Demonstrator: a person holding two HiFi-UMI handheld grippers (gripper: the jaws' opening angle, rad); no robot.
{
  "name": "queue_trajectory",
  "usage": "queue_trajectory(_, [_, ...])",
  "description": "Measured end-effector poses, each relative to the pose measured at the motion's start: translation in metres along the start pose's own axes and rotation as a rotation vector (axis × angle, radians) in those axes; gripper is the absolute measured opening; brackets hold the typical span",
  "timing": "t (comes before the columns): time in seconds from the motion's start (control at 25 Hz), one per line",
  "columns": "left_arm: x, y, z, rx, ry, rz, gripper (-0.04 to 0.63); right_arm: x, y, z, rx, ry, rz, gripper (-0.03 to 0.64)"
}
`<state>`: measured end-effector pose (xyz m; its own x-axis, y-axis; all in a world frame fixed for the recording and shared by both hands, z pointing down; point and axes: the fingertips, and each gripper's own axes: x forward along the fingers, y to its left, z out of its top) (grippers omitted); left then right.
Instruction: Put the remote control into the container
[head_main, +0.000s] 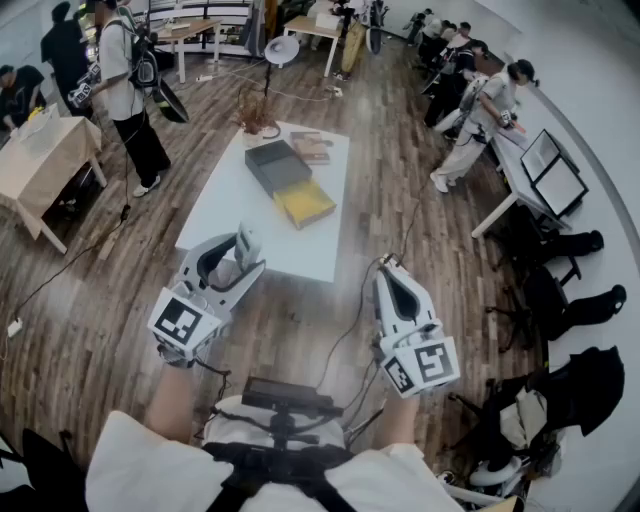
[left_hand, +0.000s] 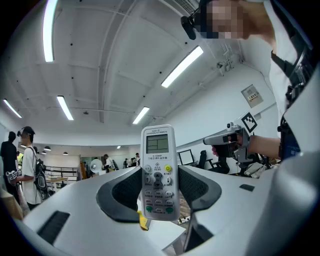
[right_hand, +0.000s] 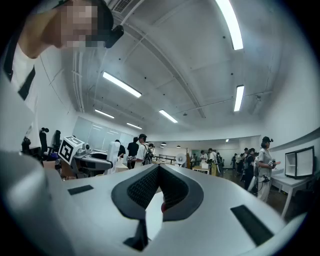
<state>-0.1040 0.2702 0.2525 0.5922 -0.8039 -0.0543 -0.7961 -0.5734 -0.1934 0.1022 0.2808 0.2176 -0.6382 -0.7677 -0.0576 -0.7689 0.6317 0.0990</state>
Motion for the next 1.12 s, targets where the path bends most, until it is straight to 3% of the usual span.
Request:
queue_trajectory(0.28, [0.006,0.002,0.005,0.016,-0.008,0.003,0.244,0.002,-0.011,0.0,-0.014,-0.002,-0.015,0.003])
queue_trajectory(0.56, [0.023,-0.001,0.009,0.031,-0.004,0.021,0.244,-0.001,-0.025,0.0,-0.003,0.004,0.025,0.003])
queue_trajectory(1.12, [0.094,0.008,-0.013,0.024,0.013,0.027,0.244,0.025,-0.091,-0.031,-0.011,0.022,0.013,0.003])
